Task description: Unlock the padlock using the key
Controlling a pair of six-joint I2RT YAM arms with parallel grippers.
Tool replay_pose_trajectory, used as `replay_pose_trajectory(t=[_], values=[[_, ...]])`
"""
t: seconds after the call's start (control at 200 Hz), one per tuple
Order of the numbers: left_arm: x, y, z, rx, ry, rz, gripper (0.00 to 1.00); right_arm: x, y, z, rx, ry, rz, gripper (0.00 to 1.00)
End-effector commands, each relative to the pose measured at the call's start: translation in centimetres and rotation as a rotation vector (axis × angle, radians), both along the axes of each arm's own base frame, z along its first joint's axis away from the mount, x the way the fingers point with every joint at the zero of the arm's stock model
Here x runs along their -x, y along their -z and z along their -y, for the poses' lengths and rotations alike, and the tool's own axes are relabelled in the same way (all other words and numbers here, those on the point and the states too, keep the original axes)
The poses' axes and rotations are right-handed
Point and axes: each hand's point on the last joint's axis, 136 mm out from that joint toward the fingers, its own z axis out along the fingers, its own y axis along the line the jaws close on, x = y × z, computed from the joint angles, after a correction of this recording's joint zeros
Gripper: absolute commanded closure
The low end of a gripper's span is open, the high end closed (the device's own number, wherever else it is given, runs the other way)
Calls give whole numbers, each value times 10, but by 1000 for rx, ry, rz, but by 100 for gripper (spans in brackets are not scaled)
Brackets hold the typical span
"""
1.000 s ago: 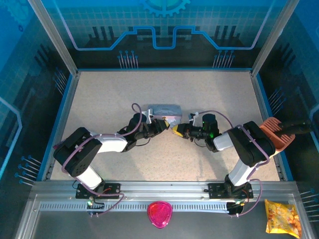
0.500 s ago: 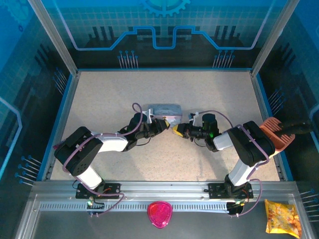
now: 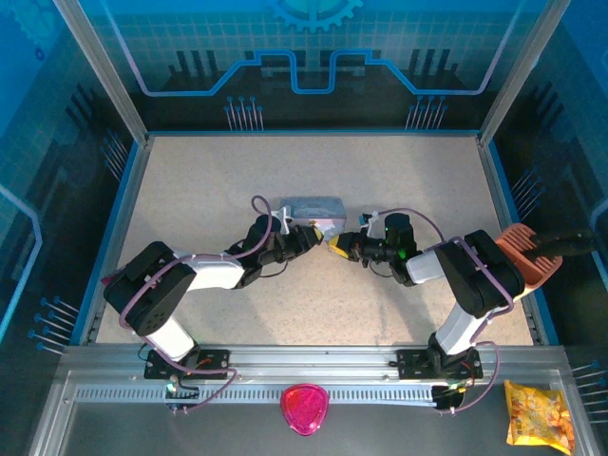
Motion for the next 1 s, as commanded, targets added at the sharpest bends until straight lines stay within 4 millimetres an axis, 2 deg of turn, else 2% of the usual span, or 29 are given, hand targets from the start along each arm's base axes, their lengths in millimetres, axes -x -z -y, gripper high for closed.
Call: replay_pose_trajectory(t=[0.0, 0.435, 0.695, 0.996], values=[[110, -58, 89, 185, 576, 69, 97, -14, -70, -27, -87, -20, 282, 100], [85, -41, 67, 144, 437, 31, 88, 14, -52, -34, -83, -46, 238, 100], [75, -31, 55, 132, 367, 12, 81, 29, -42, -30, -33, -43, 217, 100], [70, -27, 49, 133, 333, 4, 76, 32, -37, -28, -19, -35, 211, 100]])
